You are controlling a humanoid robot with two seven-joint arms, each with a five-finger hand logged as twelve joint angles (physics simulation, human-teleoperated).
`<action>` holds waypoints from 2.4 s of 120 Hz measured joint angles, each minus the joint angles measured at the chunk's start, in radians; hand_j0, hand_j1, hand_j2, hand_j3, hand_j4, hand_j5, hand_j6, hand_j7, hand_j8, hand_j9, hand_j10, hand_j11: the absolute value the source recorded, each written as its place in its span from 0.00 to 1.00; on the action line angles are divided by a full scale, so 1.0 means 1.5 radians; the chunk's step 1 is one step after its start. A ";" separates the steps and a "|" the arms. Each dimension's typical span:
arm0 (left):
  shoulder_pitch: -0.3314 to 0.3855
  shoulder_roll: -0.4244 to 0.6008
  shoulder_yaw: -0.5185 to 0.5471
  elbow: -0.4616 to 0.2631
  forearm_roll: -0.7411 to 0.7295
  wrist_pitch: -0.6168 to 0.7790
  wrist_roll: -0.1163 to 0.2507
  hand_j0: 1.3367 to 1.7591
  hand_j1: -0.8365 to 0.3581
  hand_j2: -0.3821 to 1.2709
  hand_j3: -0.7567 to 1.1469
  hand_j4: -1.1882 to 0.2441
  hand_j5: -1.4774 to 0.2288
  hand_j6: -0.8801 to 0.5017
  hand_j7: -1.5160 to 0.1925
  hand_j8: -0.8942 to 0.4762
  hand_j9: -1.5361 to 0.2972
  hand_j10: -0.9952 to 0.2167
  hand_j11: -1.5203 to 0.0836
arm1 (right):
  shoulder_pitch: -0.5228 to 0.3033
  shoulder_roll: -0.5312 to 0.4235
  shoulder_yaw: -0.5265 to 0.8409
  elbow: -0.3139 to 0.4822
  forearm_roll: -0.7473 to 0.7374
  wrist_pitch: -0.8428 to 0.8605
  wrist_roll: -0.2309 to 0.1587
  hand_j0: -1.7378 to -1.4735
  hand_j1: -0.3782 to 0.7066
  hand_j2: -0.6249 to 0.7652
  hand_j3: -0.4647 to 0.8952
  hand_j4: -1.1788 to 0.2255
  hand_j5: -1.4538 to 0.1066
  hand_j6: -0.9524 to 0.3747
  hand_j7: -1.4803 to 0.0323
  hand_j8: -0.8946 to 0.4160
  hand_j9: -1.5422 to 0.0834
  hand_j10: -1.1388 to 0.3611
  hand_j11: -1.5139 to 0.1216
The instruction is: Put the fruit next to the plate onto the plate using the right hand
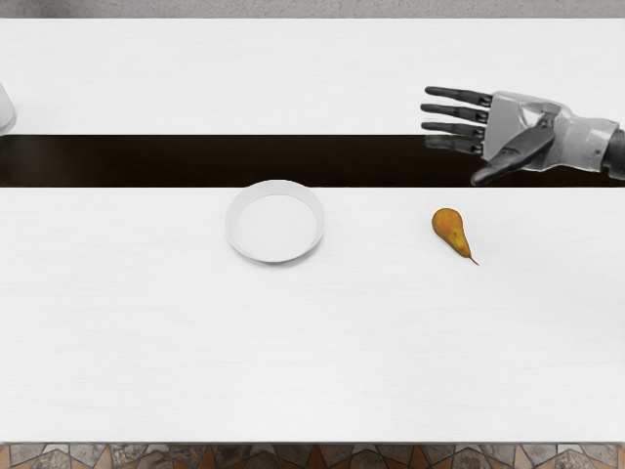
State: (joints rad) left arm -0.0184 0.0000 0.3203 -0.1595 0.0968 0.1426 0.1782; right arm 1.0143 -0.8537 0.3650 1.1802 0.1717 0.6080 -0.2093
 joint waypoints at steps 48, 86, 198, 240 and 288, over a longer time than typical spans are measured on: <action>0.000 0.000 0.000 0.000 0.000 0.000 0.000 0.76 0.99 0.23 0.40 0.83 0.87 0.64 0.89 0.65 0.84 0.82 0.95 | 0.071 0.014 0.004 0.067 -0.067 -0.005 -0.187 0.30 0.06 0.45 0.34 0.82 0.90 0.69 0.95 0.66 0.92 0.74 0.90; 0.000 0.000 0.000 0.000 0.000 0.000 0.000 0.76 0.99 0.23 0.40 0.83 0.87 0.64 0.89 0.65 0.84 0.82 0.95 | 0.130 -0.004 -0.006 0.210 -0.216 -0.276 -0.206 0.30 0.07 0.44 0.34 0.81 0.90 0.69 0.95 0.65 0.92 0.73 0.90; 0.000 0.000 0.000 0.000 0.000 0.000 0.000 0.76 0.99 0.23 0.40 0.83 0.87 0.64 0.89 0.65 0.84 0.82 0.95 | 0.299 0.130 -0.363 0.262 -0.405 -0.743 -0.268 0.30 0.18 0.43 0.34 0.74 0.82 0.61 0.86 0.58 0.84 0.67 0.82; 0.000 0.000 0.000 0.000 0.000 0.000 0.000 0.76 0.99 0.23 0.40 0.83 0.87 0.64 0.89 0.65 0.84 0.82 0.95 | 0.305 0.187 -0.446 0.231 -0.405 -0.809 -0.268 0.30 0.19 0.43 0.34 0.73 0.81 0.60 0.85 0.57 0.83 0.66 0.81; 0.000 0.000 0.000 0.000 0.000 0.000 0.000 0.76 0.99 0.23 0.40 0.83 0.87 0.64 0.89 0.65 0.84 0.82 0.95 | 0.303 0.228 -0.495 0.209 -0.390 -0.813 -0.268 0.30 0.25 0.42 0.34 0.69 0.76 0.56 0.80 0.53 0.79 0.62 0.76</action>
State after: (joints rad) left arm -0.0184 0.0000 0.3205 -0.1595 0.0967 0.1427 0.1781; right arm 1.4694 -0.5110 -0.3772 1.4939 -0.4128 -0.6109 -0.6109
